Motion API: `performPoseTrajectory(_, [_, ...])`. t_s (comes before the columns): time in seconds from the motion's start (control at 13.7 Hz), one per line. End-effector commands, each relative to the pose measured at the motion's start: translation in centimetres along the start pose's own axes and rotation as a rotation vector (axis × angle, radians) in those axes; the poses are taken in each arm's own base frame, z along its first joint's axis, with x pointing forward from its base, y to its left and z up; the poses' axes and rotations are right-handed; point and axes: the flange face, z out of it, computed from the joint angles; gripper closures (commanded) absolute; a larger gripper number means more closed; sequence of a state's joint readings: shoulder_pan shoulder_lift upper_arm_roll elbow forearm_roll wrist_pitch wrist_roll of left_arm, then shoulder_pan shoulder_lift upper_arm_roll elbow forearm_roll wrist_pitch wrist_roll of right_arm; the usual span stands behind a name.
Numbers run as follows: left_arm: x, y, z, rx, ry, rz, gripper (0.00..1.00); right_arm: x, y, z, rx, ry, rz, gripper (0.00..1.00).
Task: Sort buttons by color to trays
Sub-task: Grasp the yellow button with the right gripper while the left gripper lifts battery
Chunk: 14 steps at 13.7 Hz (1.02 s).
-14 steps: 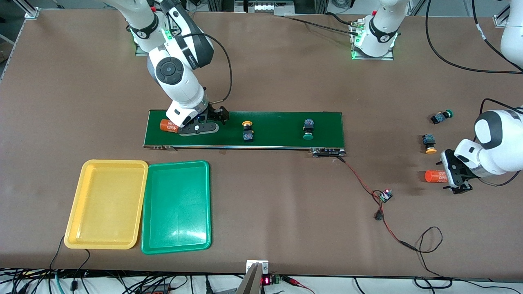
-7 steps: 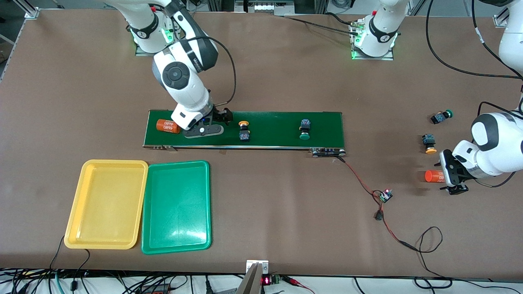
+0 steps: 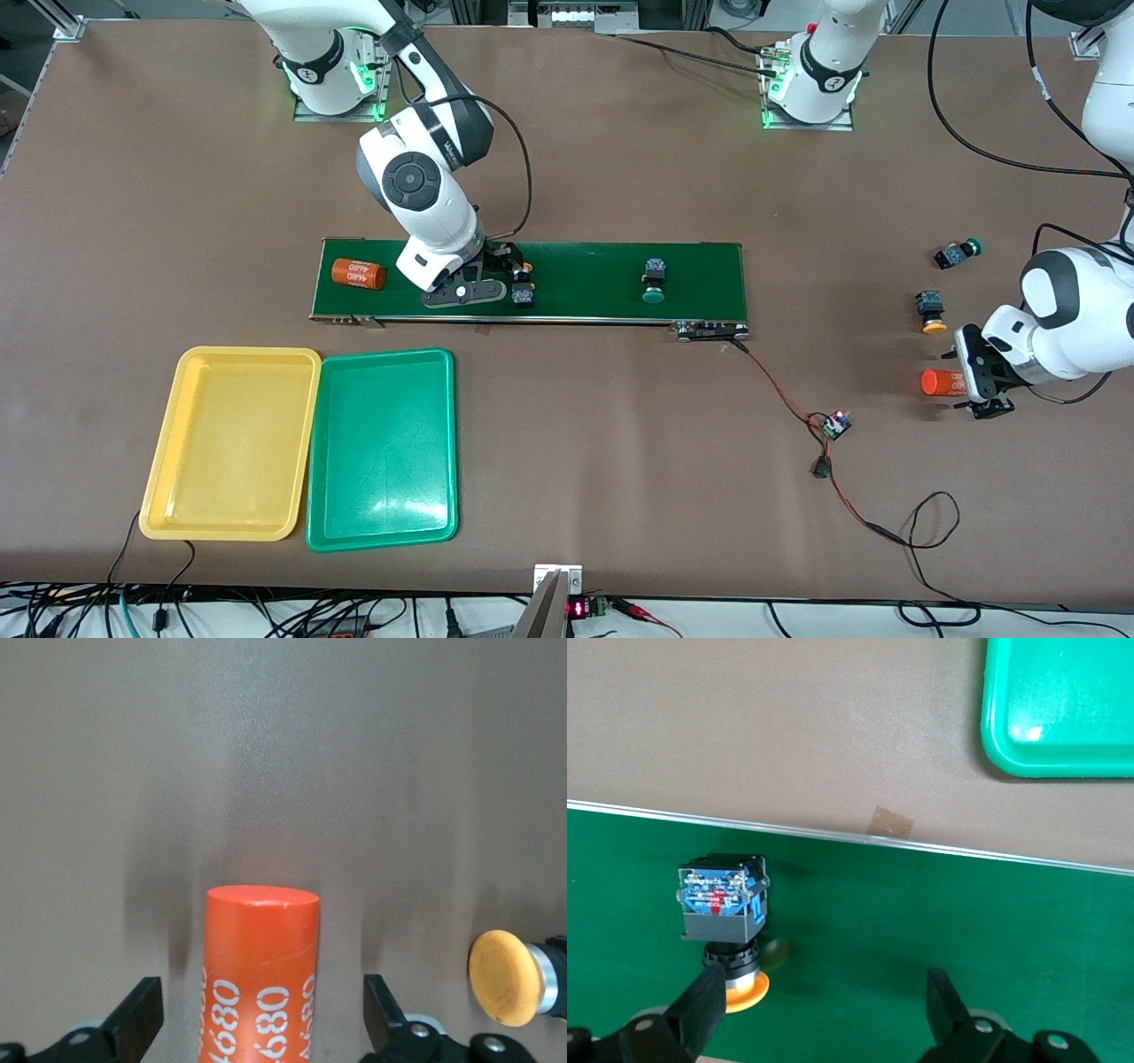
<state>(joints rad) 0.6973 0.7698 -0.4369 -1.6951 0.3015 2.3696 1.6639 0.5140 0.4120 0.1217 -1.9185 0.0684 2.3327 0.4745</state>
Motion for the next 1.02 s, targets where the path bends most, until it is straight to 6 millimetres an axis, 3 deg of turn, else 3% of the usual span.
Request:
performPoseTrajectory(0.0, [-0.1, -0.3, 0.6, 0.023, -0.005, 0.077, 0.23, 0.4, -0.5, -0.2, -0.004, -0.004, 0.014, 0.00])
performPoseTrajectory(0.07, [-0.1, -0.3, 1.0, 0.022, -0.001, 0.078, 0.41, 0.4, -0.6, -0.3, -0.004, -0.003, 0.014, 0.00])
performPoseTrajectory(0.44, [-0.2, -0.1, 0.9, 0.033, -0.010, 0.078, 0.94, 0.5, -0.6, -0.3, -0.003, -0.001, 0.015, 0.00])
performPoseTrajectory(0.51, [-0.1, -0.3, 0.2, 0.036, -0.015, 0.070, 1.00, 0.5, -0.5, 0.0, -0.004, -0.004, 0.016, 0.00])
performPoseTrajectory(0.73, [1.4, -1.1, -4.2, 0.077, -0.056, 0.064, 1.00, 0.6, -0.4, 1.3, -0.013, -0.018, 0.016, 0.00])
performPoseTrajectory(0.95, [6.8, -1.8, -10.7, 0.071, -0.119, 0.119, 1.00, 1.4, -2.1, 1.9, -0.003, -0.011, 0.002, 0.00])
